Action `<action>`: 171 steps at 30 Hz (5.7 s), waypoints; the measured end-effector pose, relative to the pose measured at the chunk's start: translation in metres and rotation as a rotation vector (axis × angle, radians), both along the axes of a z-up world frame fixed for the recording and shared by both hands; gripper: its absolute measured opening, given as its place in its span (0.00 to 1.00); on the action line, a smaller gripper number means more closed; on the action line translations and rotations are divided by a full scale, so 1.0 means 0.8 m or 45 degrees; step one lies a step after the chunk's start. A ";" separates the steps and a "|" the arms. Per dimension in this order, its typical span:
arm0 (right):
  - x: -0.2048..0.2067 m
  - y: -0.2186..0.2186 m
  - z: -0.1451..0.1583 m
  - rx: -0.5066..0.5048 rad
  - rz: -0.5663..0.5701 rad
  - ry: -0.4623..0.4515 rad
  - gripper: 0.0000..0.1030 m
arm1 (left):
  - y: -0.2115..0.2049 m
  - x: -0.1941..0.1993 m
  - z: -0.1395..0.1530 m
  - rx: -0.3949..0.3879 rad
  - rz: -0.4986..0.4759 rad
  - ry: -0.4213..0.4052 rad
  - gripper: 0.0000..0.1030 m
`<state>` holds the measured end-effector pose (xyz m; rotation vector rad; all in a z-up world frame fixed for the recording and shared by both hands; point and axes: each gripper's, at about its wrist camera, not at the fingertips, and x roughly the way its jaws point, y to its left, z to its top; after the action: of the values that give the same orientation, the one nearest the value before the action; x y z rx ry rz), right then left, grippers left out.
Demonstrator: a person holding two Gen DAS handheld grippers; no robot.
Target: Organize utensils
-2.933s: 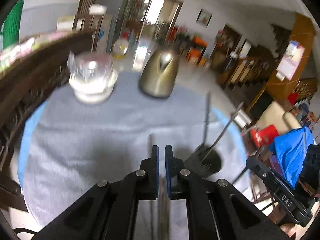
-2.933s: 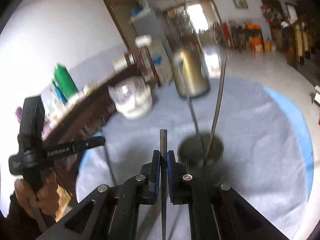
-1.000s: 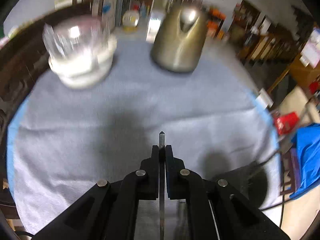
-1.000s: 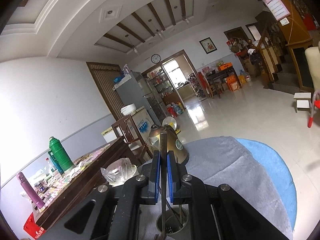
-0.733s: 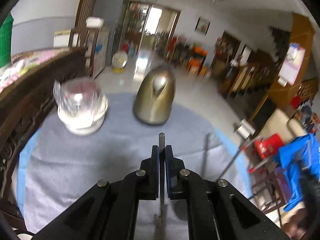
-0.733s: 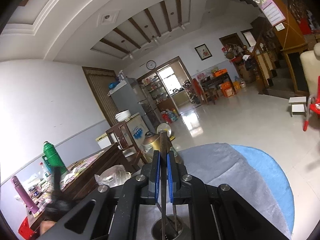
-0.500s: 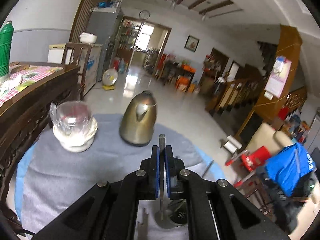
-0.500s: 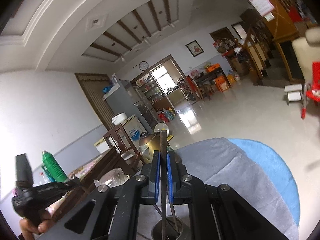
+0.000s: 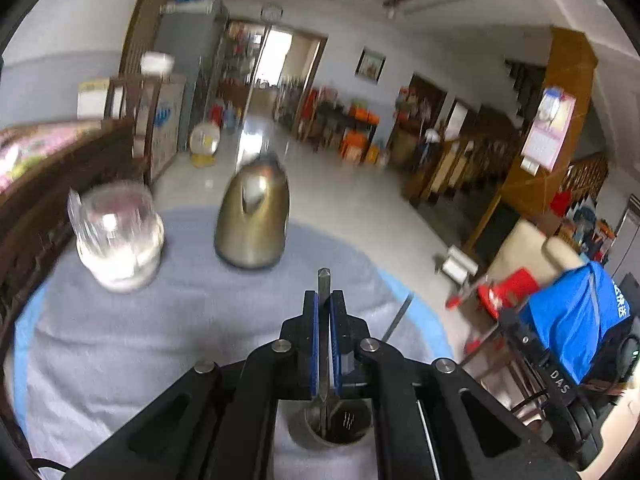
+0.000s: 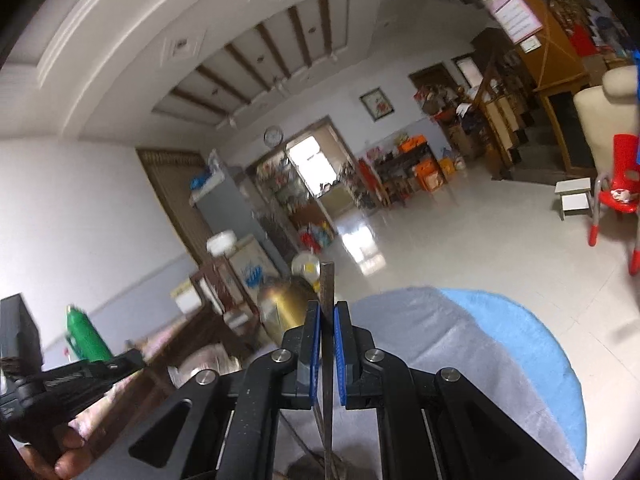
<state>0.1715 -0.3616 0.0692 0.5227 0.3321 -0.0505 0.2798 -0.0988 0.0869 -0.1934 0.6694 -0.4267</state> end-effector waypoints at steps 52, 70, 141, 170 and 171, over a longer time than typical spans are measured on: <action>-0.104 0.122 -0.228 0.087 0.445 0.541 0.38 | 0.105 -0.186 -0.254 0.321 0.050 0.574 0.55; -0.097 0.103 -0.237 0.136 0.419 0.548 0.38 | 0.071 -0.186 -0.263 0.535 0.060 0.478 0.56; -0.047 0.150 -0.239 0.023 0.433 0.679 0.38 | 0.055 -0.130 -0.290 0.361 -0.050 0.475 0.69; -0.018 0.234 -0.254 -0.265 0.600 0.817 0.15 | 0.118 -0.118 -0.294 0.401 0.175 0.525 0.79; -0.019 0.234 -0.254 -0.274 0.600 0.818 0.14 | 0.117 -0.118 -0.294 0.399 0.174 0.527 0.79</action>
<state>0.1560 -0.1744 -0.1341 0.1907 1.0585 0.2063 0.1858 -0.0049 -0.1486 -0.0275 1.1117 -0.1446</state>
